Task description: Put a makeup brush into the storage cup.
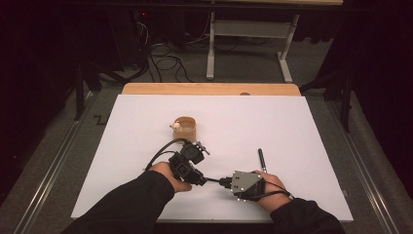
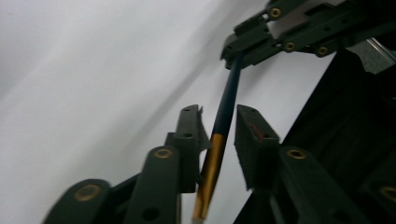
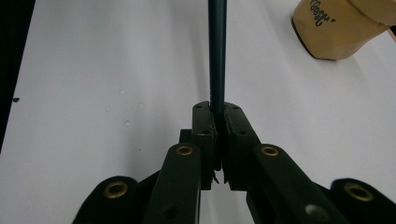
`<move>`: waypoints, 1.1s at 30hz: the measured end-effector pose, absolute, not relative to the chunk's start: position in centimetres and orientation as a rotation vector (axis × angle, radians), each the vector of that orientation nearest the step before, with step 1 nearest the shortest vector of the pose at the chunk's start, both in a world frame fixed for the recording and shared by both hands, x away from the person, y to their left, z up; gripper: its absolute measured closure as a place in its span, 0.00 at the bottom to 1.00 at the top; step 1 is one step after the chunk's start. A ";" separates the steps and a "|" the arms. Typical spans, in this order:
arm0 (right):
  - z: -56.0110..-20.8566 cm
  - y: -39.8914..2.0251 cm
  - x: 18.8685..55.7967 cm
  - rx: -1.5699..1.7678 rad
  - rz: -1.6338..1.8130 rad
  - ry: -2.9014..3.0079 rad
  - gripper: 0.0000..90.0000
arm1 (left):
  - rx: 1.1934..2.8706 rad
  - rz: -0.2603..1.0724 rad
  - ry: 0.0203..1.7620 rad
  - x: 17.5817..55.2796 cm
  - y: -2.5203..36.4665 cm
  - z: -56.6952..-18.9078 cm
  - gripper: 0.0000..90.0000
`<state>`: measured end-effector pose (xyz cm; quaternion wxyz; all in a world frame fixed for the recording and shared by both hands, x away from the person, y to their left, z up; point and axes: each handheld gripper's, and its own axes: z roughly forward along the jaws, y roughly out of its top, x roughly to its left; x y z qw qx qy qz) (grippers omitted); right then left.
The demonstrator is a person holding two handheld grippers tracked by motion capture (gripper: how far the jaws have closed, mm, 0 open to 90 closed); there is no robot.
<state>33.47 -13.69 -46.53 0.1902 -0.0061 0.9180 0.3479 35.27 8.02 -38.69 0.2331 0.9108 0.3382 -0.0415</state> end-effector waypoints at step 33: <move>-46.3 -14.3 34.0 0.073 0.988 2.563 0.96 | 2.426 0.042 1.049 35.0 11.7 -38.7 0.29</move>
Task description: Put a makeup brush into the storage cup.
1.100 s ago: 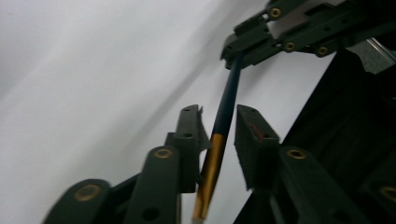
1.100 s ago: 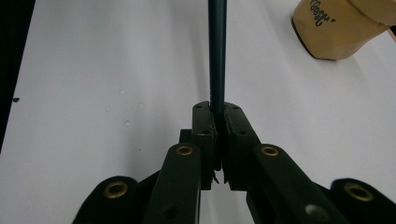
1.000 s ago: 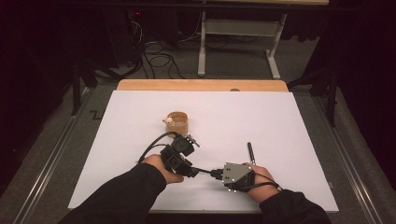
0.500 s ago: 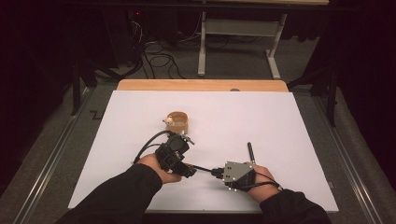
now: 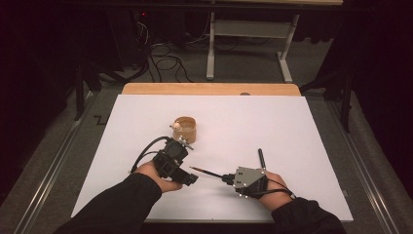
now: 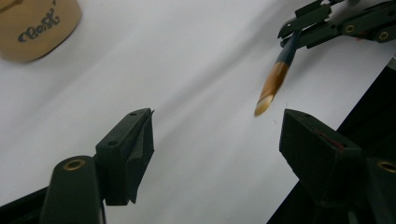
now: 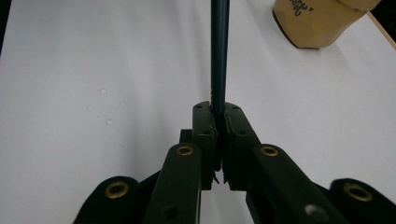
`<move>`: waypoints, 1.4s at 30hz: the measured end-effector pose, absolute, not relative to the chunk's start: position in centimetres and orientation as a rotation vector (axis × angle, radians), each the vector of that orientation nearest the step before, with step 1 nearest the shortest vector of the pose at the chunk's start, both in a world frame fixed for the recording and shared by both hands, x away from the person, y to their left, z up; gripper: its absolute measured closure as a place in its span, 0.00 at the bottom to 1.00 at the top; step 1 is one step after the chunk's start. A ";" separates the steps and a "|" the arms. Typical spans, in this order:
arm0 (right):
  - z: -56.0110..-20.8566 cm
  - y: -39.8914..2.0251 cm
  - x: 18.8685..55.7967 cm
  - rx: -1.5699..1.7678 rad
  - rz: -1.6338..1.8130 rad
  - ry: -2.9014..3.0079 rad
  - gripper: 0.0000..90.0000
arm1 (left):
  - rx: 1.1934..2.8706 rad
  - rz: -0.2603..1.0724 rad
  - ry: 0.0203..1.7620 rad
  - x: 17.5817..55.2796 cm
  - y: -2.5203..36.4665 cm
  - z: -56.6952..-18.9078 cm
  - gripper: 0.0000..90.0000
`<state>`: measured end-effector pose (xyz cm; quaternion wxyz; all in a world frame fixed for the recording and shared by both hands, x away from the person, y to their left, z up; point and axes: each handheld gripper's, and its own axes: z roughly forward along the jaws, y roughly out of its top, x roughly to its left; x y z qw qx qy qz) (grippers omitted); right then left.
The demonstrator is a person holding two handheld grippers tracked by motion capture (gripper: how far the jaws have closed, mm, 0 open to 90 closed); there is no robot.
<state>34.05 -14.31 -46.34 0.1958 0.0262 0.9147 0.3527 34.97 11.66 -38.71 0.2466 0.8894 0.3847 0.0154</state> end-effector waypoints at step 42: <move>-46.3 -15.1 34.8 0.209 0.956 2.537 0.96 | 2.067 0.176 1.042 34.7 12.5 -46.5 0.20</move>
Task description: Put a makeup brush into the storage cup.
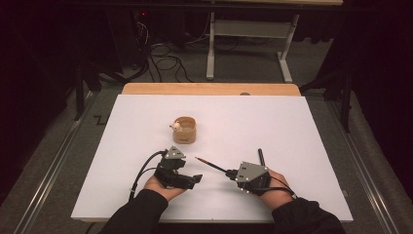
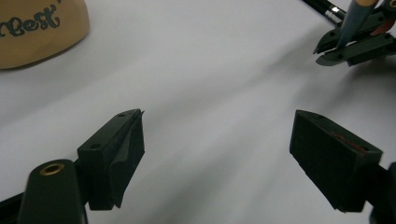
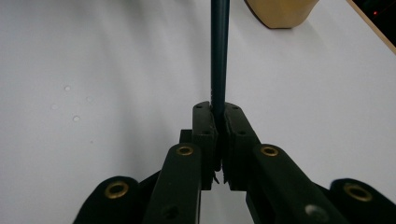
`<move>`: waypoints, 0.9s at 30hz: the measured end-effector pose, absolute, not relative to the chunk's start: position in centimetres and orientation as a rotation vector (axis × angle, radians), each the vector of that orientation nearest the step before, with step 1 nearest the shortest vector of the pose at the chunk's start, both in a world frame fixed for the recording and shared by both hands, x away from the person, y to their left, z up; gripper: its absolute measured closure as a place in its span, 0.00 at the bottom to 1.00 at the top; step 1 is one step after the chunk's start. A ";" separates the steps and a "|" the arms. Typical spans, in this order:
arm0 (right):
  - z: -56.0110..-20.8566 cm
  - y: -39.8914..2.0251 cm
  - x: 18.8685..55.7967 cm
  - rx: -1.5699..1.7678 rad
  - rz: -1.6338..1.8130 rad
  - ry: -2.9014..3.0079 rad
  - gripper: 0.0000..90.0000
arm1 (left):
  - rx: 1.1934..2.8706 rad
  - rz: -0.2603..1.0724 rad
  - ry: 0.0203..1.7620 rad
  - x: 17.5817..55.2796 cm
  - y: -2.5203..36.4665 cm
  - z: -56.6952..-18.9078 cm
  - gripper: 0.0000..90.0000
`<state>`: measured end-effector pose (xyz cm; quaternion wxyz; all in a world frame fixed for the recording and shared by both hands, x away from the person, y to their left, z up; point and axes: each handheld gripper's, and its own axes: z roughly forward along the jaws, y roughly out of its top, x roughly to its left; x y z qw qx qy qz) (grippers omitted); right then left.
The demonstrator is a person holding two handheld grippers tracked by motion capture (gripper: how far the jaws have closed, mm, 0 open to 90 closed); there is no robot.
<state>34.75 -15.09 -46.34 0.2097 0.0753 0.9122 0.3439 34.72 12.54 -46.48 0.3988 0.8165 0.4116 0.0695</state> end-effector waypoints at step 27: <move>-46.5 -15.1 34.6 0.288 1.003 2.525 0.96 | 1.902 0.248 1.009 33.4 14.4 -47.9 0.22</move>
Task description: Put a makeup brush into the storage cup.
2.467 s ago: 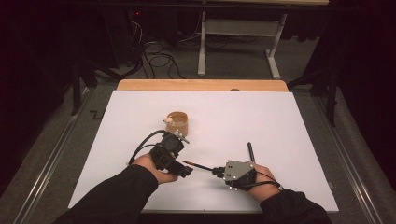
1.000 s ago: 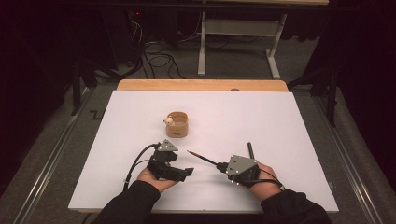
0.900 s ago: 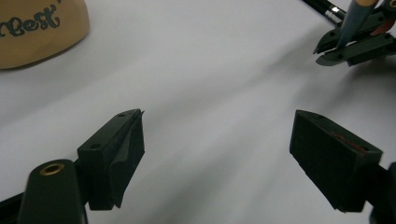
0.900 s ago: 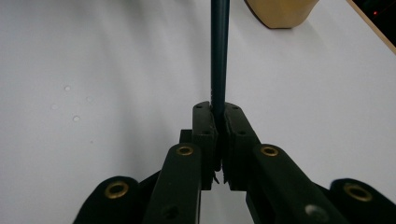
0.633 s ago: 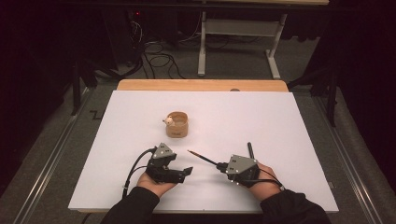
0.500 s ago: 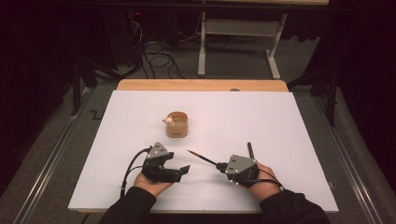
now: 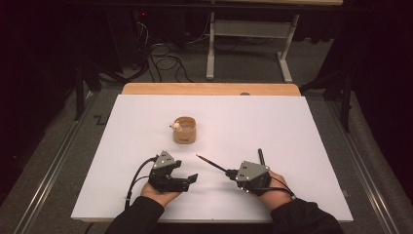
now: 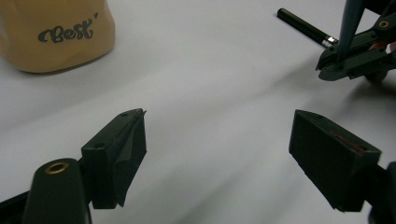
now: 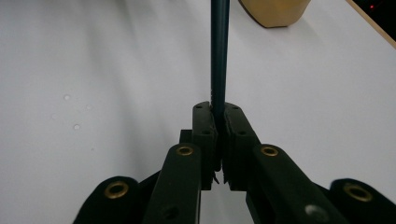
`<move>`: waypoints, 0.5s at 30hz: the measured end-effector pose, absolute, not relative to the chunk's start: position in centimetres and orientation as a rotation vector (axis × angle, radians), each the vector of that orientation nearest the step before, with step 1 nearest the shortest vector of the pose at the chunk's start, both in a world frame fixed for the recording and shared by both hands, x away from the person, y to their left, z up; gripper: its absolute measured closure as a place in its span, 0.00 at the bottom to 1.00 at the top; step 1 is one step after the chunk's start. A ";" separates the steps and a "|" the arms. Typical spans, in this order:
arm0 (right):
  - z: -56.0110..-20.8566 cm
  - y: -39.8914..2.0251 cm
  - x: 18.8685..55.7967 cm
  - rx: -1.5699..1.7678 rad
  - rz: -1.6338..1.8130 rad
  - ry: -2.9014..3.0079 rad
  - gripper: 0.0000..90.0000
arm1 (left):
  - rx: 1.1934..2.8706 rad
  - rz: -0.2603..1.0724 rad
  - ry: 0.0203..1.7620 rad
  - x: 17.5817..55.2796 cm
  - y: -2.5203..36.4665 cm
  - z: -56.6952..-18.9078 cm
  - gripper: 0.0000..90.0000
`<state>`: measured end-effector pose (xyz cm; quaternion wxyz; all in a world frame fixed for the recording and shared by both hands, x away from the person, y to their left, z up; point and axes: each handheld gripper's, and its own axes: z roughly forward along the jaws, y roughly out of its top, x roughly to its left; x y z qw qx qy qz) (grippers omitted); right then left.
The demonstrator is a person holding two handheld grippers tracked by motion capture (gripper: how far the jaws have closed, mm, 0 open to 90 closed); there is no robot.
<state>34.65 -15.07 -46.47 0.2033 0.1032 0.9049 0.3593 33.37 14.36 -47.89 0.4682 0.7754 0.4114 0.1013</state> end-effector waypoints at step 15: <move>-45.2 -15.9 34.8 0.493 1.257 2.445 0.96 | 1.741 0.253 0.969 33.3 14.5 -47.2 0.23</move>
